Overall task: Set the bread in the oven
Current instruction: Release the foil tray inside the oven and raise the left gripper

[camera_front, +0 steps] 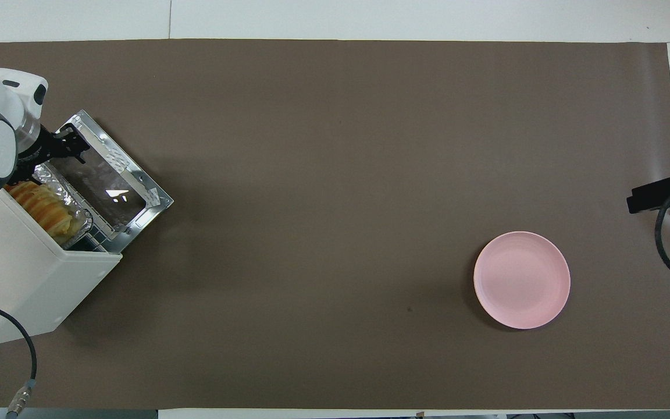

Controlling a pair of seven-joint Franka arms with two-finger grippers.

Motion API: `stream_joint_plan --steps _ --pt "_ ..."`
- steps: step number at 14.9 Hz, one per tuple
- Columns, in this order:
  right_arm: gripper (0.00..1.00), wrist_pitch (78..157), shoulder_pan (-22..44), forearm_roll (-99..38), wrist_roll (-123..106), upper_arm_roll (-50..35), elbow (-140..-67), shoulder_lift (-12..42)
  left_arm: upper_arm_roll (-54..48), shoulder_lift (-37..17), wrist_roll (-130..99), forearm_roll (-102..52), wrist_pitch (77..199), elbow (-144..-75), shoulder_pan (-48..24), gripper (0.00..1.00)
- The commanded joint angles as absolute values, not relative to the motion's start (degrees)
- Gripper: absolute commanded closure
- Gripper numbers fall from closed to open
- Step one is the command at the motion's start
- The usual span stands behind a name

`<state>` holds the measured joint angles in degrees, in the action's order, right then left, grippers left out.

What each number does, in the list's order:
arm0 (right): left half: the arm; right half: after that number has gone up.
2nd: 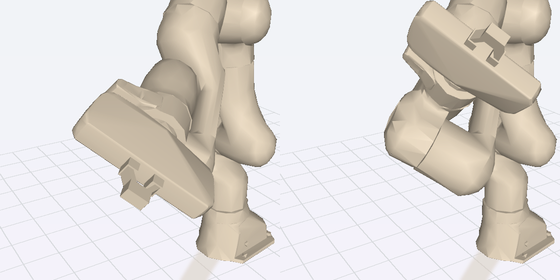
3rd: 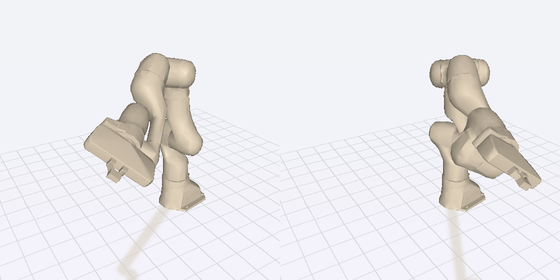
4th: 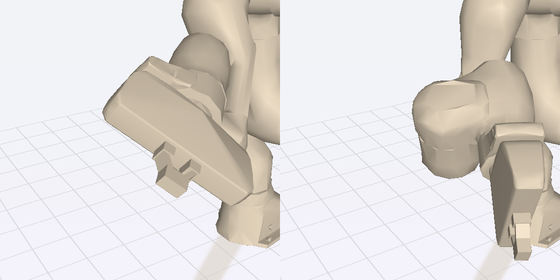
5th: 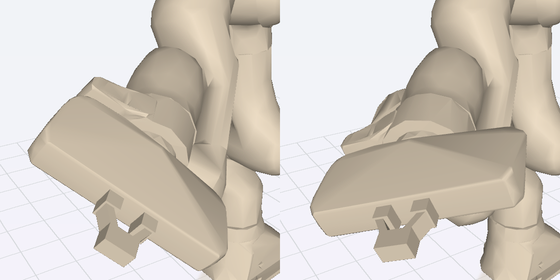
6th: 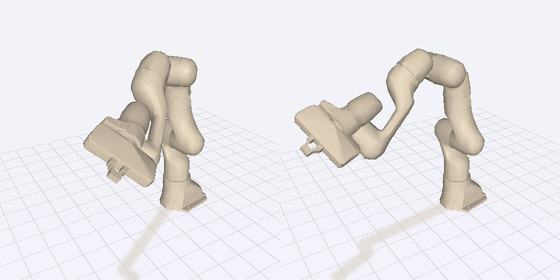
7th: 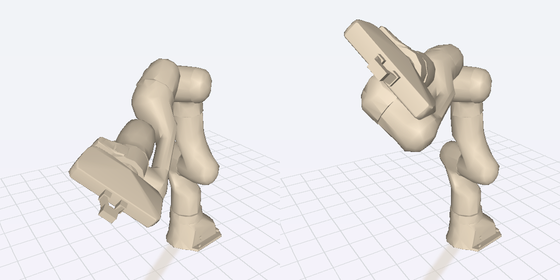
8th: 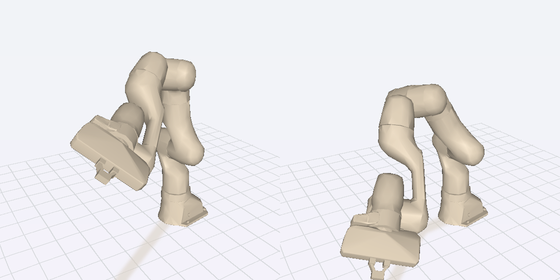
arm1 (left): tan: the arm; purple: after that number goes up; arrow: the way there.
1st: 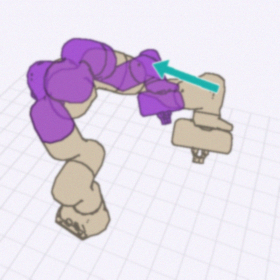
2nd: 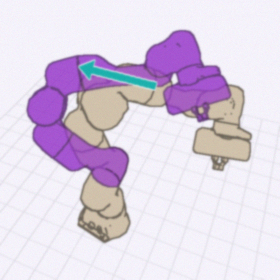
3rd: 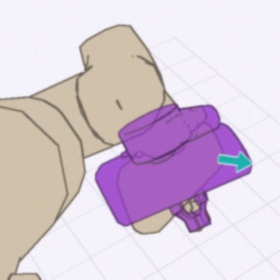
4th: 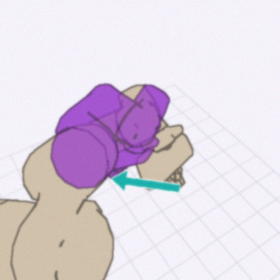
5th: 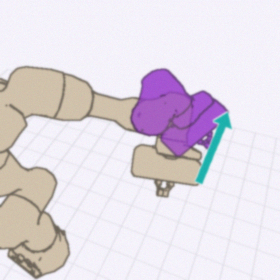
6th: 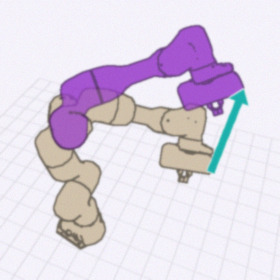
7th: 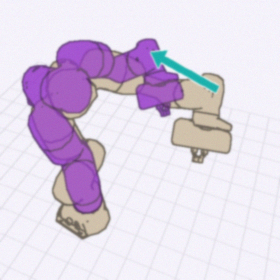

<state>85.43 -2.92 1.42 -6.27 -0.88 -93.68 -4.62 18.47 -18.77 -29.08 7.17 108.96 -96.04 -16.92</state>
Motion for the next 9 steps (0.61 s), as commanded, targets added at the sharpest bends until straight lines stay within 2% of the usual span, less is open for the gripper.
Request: stream_joint_plan --steps 1,9 --pt "0.0 85.43 -3.78 0.7 -7.29 -1.23 -94.66 -5.71 18.72 -17.41 -26.37 10.28 108.72 -92.91 -18.98 0.0" --pt "0.0 85.43 -3.78 0.7 -7.29 -1.23 -94.66 -5.71 17.4 -5.73 -5.04 4.22 93.45 -90.53 -19.16 0.0"
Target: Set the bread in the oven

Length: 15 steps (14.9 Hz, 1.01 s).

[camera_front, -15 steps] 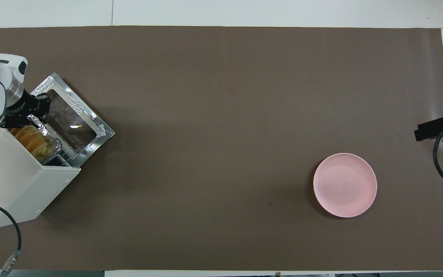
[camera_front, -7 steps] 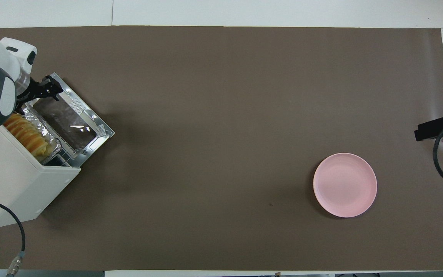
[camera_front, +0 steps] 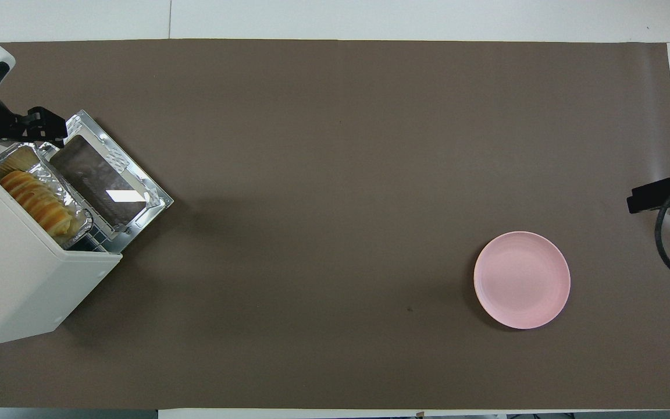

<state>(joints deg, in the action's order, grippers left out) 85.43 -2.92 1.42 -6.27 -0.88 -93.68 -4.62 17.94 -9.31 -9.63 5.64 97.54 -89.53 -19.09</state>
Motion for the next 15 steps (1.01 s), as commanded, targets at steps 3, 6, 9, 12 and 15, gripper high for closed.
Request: stream_joint_plan --steps 3,6,9,12,15 --pt "0.0 85.43 -3.78 0.7 -7.29 -1.23 -94.66 -5.71 15.74 -3.26 0.87 3.78 87.2 -90.97 -19.42 0.0" --pt "0.0 85.43 -3.78 0.62 -7.29 -1.23 -94.66 -5.71 7.52 -1.41 0.62 -0.05 83.16 -88.96 -11.68 0.0" --pt "0.0 85.43 -3.78 0.7 -7.29 -1.23 -94.66 -5.63 -4.11 -1.67 0.44 -1.41 82.78 -86.22 -0.2 0.0" --pt "0.0 85.43 -3.78 0.7 -7.29 -1.23 -94.66 -5.71 -5.18 -1.23 0.97 -1.32 83.67 -87.1 2.18 0.0" --pt "0.0 85.43 -3.78 0.7 -7.29 -1.32 -94.66 -5.63 -7.29 -0.71 0.97 -1.23 83.67 -88.06 3.52 0.0"
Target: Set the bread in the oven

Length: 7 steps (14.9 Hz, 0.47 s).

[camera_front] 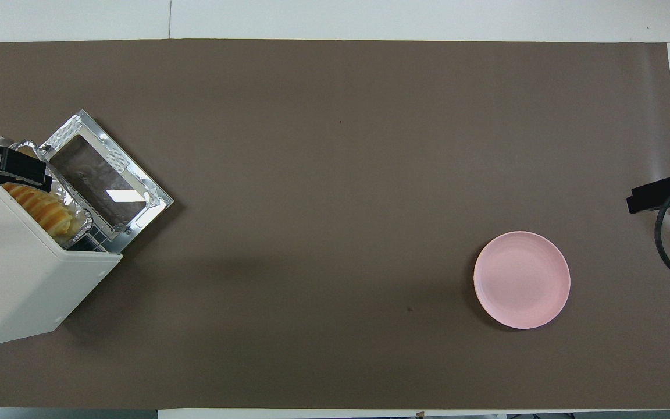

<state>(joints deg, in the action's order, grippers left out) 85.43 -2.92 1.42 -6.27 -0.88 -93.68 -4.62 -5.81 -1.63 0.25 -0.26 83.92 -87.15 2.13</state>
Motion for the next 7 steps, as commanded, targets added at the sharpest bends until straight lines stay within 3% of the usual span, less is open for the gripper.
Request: stream_joint_plan --steps 1,7 --pt "0.0 85.43 -3.78 0.7 -7.29 -1.23 -94.66 -5.71 -7.29 0.17 1.05 -1.23 83.58 -88.33 3.43 0.0" --pt "0.0 85.43 -3.78 0.7 -7.29 -1.23 -94.66 -5.71 -7.38 1.05 0.52 -0.53 84.9 -89.65 3.34 0.0"
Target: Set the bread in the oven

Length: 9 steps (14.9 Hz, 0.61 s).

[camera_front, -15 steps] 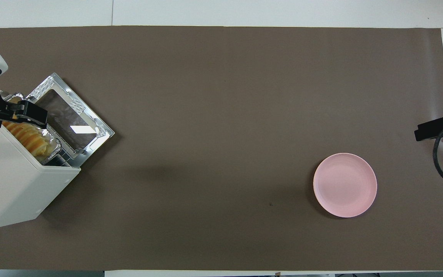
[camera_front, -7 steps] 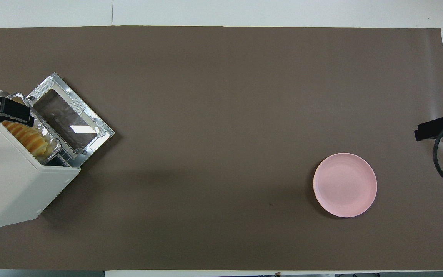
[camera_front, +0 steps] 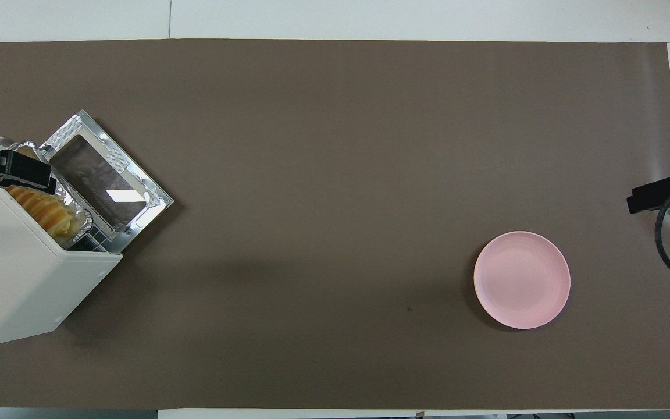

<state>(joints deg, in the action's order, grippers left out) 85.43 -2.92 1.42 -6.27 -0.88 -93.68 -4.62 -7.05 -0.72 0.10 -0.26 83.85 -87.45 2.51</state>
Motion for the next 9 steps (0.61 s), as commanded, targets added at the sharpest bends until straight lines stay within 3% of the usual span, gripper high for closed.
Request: stream_joint_plan --steps 1,9 --pt "0.0 85.43 -3.78 0.7 -7.29 -1.23 -94.66 -5.71 -7.3 1.05 0.53 0.43 84.64 -89.74 3.17 0.0" --pt "0.0 85.43 -3.78 0.7 -7.29 -1.32 -94.66 -5.71 -7.21 1.41 1.14 0.88 85.95 -90.61 3.34 0.0"
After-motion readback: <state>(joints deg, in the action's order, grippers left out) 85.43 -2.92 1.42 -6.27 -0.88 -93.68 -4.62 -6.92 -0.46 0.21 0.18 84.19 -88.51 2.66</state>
